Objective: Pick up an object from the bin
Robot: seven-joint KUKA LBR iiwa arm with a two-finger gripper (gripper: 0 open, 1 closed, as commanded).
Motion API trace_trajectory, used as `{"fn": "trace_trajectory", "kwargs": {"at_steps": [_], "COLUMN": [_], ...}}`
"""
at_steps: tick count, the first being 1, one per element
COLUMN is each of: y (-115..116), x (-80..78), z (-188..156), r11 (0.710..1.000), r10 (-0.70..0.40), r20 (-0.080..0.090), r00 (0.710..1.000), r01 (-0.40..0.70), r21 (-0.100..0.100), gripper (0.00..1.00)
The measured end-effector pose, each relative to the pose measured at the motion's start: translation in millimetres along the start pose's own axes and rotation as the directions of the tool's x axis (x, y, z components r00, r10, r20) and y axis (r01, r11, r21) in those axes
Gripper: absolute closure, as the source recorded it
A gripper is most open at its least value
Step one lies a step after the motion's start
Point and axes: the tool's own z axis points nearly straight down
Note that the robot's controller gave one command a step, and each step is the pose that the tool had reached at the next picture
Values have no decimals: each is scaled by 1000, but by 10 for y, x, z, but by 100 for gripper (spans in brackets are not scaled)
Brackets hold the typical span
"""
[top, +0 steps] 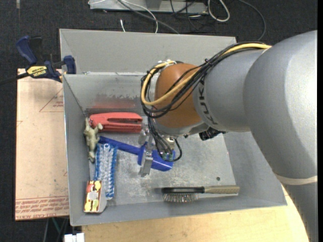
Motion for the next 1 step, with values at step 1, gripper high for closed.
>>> {"fn": "trace_trajectory", "kwargs": {"at_steps": [1], "y": [-232], "x": [121], "z": [294], "r11": [988], "r10": [152], "r20": [21], "r00": [988], "r01": [-152], "r21": [-9], "gripper": [0]}}
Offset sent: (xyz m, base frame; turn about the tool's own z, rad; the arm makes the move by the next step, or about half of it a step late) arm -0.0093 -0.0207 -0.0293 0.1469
